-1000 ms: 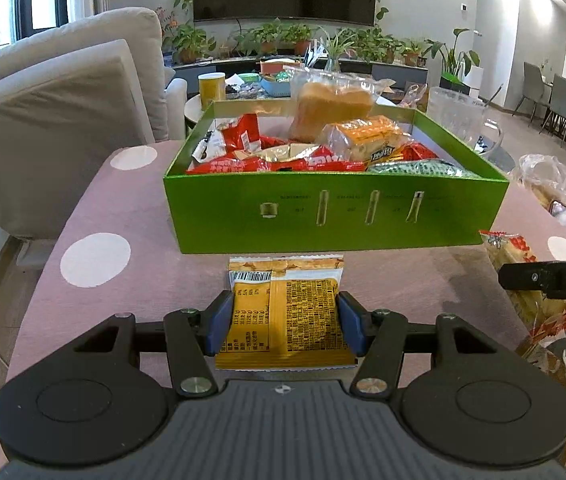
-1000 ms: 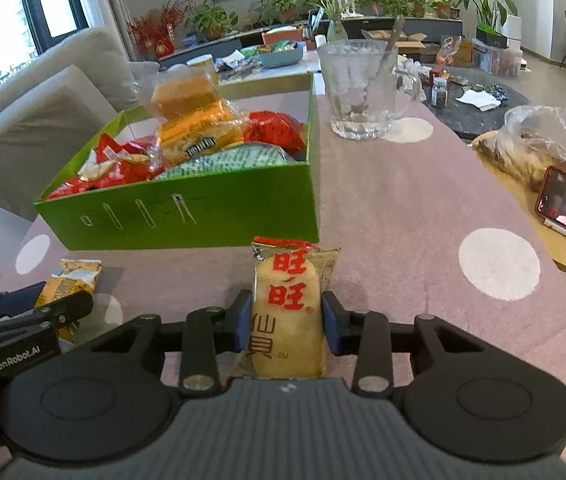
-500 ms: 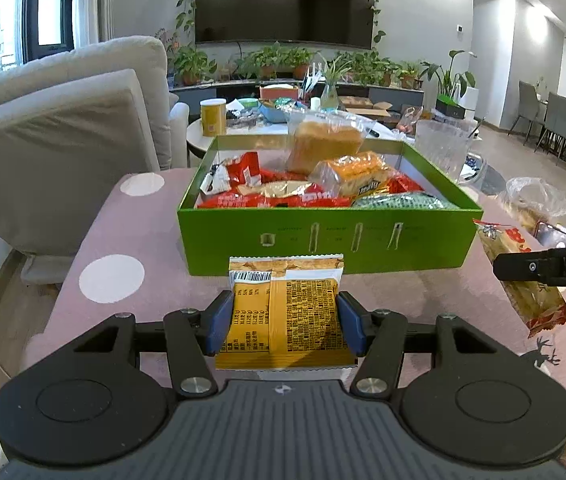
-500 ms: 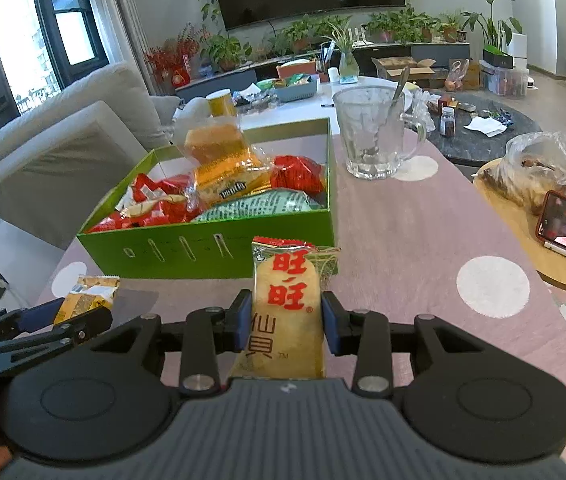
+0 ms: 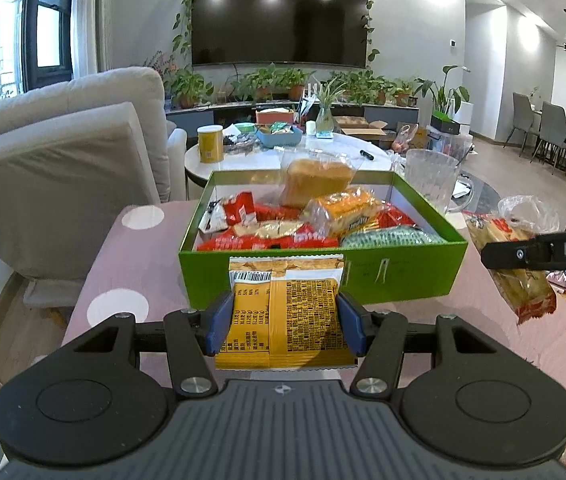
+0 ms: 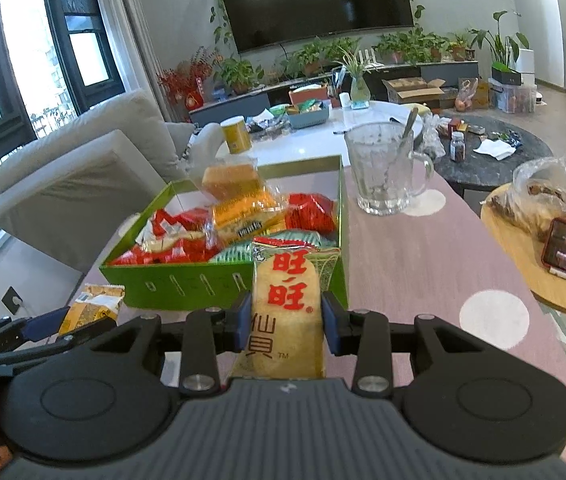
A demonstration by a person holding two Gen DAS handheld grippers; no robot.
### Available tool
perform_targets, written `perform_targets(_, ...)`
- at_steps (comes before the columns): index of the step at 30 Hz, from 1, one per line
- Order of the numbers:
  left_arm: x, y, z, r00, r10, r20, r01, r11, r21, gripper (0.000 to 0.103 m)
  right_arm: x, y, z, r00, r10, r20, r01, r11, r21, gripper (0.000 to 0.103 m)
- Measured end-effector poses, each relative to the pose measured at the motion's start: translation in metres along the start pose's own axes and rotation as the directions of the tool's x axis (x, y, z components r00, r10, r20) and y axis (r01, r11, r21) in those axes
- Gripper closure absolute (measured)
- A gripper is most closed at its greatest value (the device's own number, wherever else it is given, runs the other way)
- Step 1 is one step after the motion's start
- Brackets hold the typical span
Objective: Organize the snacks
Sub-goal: 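Carry both held packets over the green box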
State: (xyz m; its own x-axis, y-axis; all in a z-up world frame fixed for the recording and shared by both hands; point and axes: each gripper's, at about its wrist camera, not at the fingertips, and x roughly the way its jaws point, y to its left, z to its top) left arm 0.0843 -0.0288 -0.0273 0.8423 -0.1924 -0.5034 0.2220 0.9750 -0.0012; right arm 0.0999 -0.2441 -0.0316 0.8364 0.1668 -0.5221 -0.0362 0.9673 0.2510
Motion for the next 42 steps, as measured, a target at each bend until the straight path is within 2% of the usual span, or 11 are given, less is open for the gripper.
perform_targets(11,0.012,-0.011,0.032,0.999,-0.027,0.036,0.026,0.999,0.030,0.051,0.017,-0.003,0.030,0.999,0.035,0.036,-0.035,0.999,0.001,0.044)
perform_targets(19,0.040,-0.013,0.058,0.999,-0.009,0.043,0.007,0.999,0.038,0.051,0.035,0.000,0.044,0.997,0.061,0.038,-0.062,0.998,0.005,0.044)
perform_targets(25,0.064,-0.011,0.075,0.999,0.014,0.043,-0.016,0.999,0.040,0.051,0.050,-0.005,0.058,0.998,0.051,0.044,-0.052,0.999,0.008,0.044)
perform_targets(31,0.087,-0.007,0.084,0.999,0.036,0.029,-0.038,0.998,0.046,0.051,0.066,-0.009,0.065,0.998,0.047,0.029,-0.047,0.999,-0.005,0.044)
perform_targets(42,0.119,-0.010,0.087,0.999,0.037,-0.010,-0.036,0.997,0.070,0.051,0.087,-0.012,0.070,0.999,0.047,-0.002,-0.047,0.999,-0.015,0.044)
